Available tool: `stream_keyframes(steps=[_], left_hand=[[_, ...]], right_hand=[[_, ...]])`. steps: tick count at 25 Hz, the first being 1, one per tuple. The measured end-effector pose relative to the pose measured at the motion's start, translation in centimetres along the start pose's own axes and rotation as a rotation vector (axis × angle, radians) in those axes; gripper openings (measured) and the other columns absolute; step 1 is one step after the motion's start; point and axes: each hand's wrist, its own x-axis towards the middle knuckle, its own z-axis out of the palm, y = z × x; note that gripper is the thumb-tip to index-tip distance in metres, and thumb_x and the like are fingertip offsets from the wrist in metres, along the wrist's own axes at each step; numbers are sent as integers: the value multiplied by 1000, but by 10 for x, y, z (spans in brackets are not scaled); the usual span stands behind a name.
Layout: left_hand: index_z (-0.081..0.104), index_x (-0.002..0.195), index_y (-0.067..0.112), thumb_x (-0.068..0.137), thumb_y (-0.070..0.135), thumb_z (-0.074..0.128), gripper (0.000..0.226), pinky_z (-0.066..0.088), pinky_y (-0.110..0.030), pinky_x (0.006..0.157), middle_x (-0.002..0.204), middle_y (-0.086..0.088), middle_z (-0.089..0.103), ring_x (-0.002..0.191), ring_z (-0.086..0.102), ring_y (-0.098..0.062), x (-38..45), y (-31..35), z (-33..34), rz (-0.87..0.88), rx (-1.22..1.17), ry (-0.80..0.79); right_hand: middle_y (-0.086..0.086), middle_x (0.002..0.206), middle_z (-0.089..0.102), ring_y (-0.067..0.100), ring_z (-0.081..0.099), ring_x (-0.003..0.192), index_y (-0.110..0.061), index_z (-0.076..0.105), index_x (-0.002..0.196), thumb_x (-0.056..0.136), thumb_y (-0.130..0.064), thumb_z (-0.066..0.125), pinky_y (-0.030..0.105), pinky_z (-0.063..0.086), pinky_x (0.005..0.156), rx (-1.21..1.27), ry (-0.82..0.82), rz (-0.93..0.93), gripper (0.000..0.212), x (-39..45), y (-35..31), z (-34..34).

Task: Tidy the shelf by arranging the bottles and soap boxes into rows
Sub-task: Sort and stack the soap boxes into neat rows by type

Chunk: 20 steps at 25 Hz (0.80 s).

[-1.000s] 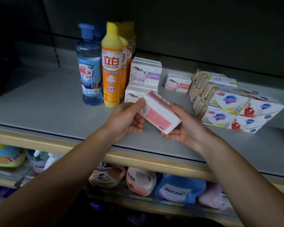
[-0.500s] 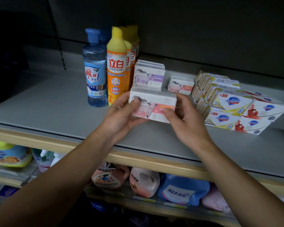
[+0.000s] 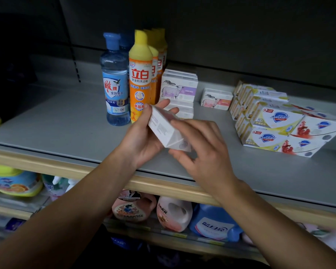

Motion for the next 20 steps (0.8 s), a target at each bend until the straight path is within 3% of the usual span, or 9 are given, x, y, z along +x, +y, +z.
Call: stream_keyframes(steps=[2,4,6,8,12,16,18,20], left_hand=[[60,124,16,91,45,52,44,57,-43,83,121,-14,65,102,68,-27,-2,0,1,-12,89,-14],[57,127,12,83,23,63,45,56,-43,87,117,-14,67,102,68,-30,-1,-4,-2,25,280,-41],[56,127,8,87,9,65,42,54,-43,95,118,-11,69,108,67,-26,-1,-11,-5,165,634,-58],[56,127,6,90,10,67,39,52,-43,98,120,-6,68,110,65,-19,0,-16,-6,274,1009,-50],[57,119,10,84,22,74,41,55,-43,87,111,-3,70,100,68,-19,3,-23,-7,252,1408,-45],[57,123,13,86,27,72,43,55,-38,87,114,-1,69,101,67,-17,4,-20,-4,238,1492,-116],[60,121,19,86,30,71,39,53,-25,89,118,3,68,103,64,-8,3,-9,-9,214,1519,-166],[61,123,20,85,34,72,42,46,-18,87,121,3,66,108,61,-9,0,6,-19,224,1653,-151]], right_hand=[[-7,119,57,14,56,104,-19,57,128,84,-34,69,18,41,92,63,-10,190,48,3,8,-6],[-9,118,62,6,60,105,-22,55,128,82,-32,68,18,47,89,217,-23,449,48,3,19,-12],[-10,115,66,7,65,102,-25,55,128,84,-23,69,24,53,86,415,-36,683,46,-1,34,-19],[-11,113,67,4,67,97,-30,54,127,87,-13,69,23,54,84,479,-84,806,46,-8,50,-27],[-8,116,66,-2,65,96,-26,55,121,86,-1,68,14,51,84,445,-226,877,45,-25,66,-34],[-15,114,65,-3,64,100,-26,55,121,82,-9,74,21,51,93,407,-284,924,47,-25,66,-36],[-17,118,61,-4,59,104,-28,54,127,77,-22,79,16,45,93,258,-371,816,56,-14,65,-40],[-10,119,59,4,56,106,-25,56,127,77,-31,78,22,43,93,83,-512,627,55,2,62,-40]])
